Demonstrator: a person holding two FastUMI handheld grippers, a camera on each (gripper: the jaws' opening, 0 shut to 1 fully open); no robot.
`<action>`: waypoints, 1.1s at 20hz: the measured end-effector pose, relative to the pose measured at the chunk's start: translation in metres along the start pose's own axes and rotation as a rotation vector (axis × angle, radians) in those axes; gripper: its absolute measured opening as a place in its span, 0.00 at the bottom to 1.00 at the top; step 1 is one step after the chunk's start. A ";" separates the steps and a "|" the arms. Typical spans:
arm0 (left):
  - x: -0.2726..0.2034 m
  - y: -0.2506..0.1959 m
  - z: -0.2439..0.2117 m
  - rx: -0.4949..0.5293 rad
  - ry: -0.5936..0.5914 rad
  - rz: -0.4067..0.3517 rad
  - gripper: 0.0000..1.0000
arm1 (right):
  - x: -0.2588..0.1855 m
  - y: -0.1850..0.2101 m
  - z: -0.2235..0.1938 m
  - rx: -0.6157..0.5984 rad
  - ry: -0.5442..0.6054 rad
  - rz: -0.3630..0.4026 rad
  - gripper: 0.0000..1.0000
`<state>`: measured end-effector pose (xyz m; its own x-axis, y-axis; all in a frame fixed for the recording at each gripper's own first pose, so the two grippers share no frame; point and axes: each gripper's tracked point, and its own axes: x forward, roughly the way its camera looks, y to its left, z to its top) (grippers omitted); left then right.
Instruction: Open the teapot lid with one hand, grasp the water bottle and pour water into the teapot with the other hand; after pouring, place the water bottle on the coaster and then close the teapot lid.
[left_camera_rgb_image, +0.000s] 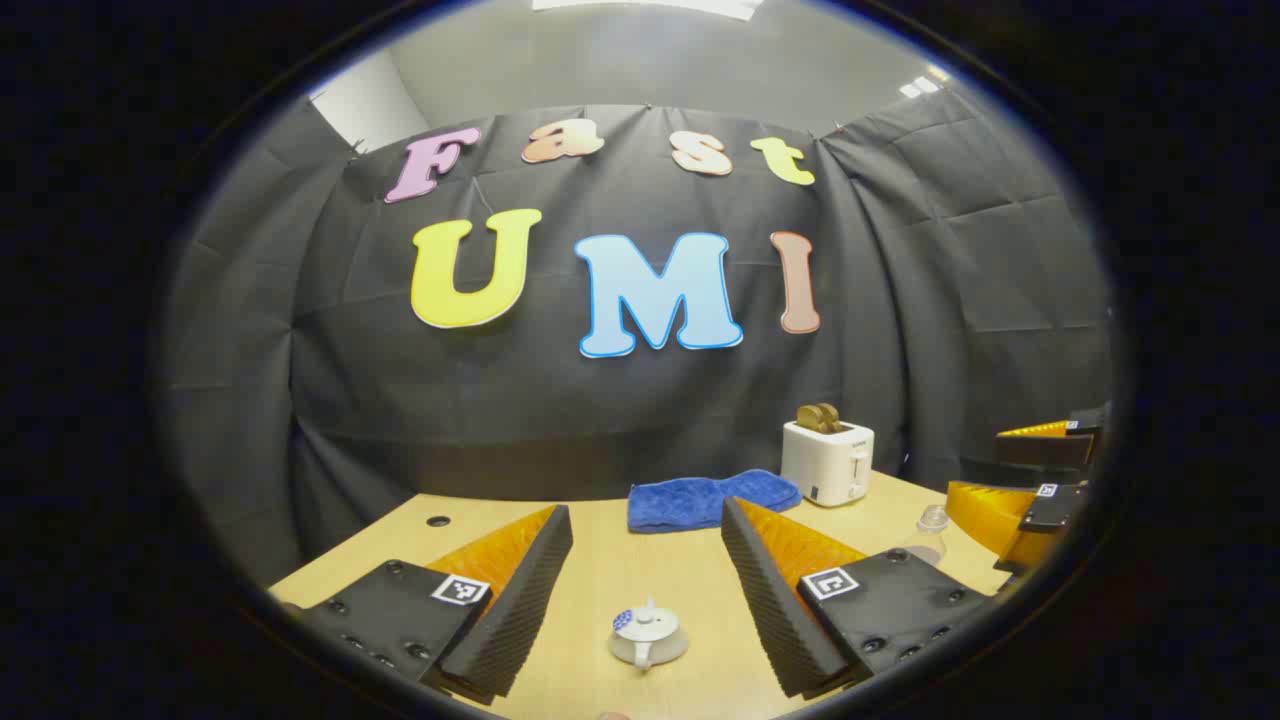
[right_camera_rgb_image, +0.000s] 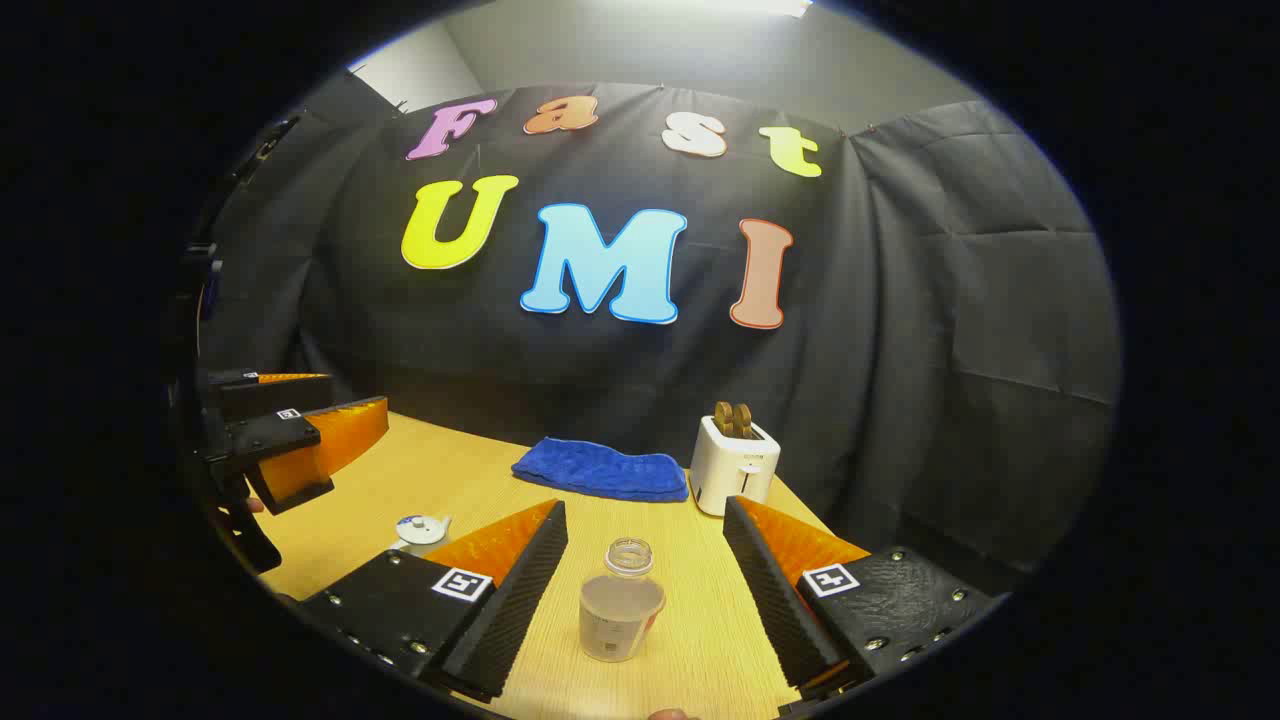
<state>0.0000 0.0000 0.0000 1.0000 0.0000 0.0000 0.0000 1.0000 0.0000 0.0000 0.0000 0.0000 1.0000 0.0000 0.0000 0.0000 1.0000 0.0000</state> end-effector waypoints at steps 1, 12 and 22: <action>0.000 -0.001 -0.002 0.000 0.004 -0.002 1.00 | 0.000 0.000 0.000 -0.001 -0.001 -0.001 0.97; 0.008 -0.001 -0.022 0.001 0.055 -0.023 1.00 | 0.003 0.002 -0.019 -0.018 0.051 0.001 0.97; 0.031 -0.008 -0.060 -0.007 0.122 -0.045 1.00 | 0.013 0.008 -0.056 0.013 0.163 0.020 0.97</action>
<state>0.0312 -0.0085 -0.0595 0.9915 -0.0449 -0.1219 0.0440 0.9990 -0.0097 0.0128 0.0077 -0.0558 0.9866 0.0210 -0.1620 -0.0190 0.9997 0.0141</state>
